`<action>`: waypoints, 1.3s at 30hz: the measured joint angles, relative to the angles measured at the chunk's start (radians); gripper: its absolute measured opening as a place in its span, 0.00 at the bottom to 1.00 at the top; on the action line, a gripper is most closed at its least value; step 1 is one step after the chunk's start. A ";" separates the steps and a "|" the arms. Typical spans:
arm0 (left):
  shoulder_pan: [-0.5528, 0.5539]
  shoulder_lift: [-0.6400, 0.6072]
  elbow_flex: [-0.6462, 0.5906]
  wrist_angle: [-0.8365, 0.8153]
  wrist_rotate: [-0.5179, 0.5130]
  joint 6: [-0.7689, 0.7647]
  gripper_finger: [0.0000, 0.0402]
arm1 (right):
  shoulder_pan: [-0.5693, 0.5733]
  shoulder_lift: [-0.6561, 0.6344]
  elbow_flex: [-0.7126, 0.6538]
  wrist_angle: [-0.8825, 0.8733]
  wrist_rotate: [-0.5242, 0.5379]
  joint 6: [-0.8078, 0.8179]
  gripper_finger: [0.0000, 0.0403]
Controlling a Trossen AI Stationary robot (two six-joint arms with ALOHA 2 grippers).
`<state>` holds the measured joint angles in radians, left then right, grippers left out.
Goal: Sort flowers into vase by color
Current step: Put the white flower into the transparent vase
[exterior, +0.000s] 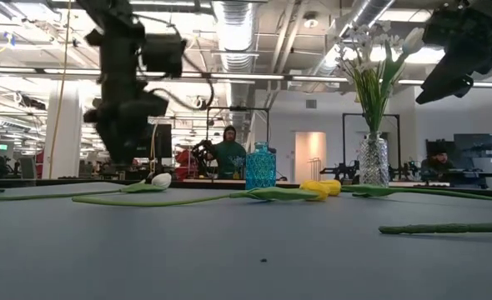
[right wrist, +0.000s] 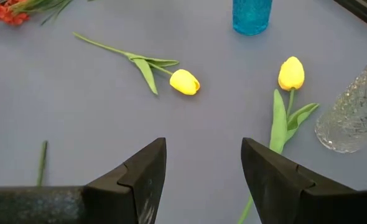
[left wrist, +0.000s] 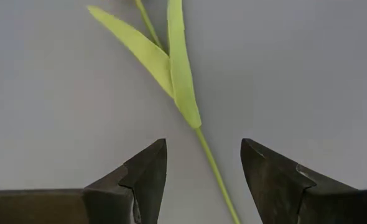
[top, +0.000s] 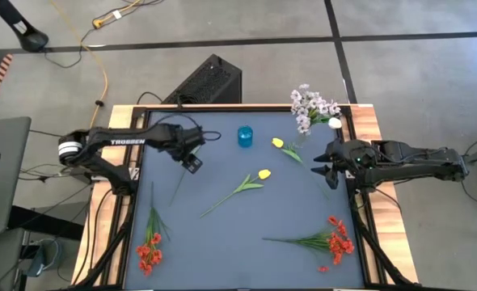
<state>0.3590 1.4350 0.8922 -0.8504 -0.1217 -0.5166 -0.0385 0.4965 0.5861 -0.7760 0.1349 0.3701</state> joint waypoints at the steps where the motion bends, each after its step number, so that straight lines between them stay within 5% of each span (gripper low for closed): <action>1: 0.001 0.001 -0.030 0.032 0.008 -0.002 0.48 | -0.001 0.000 0.000 0.000 0.000 0.000 0.58; 16: 0.002 0.018 -0.232 0.300 0.060 -0.065 0.46 | -0.002 0.000 0.000 -0.001 0.026 0.004 0.58; 24: 0.004 0.023 -0.211 0.293 0.048 -0.002 0.13 | -0.002 0.000 0.000 -0.001 0.026 0.006 0.58; 27: 0.003 0.026 -0.178 0.300 0.049 0.036 0.02 | -0.002 0.000 -0.001 -0.001 0.026 0.006 0.58; 39: 0.056 -0.010 0.196 0.360 -0.041 0.332 0.00 | -0.002 0.000 -0.001 -0.001 0.026 0.007 0.58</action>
<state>0.4146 1.4246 1.0883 -0.4905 -0.1628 -0.1849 -0.0406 0.4965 0.5854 -0.7773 0.1612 0.3769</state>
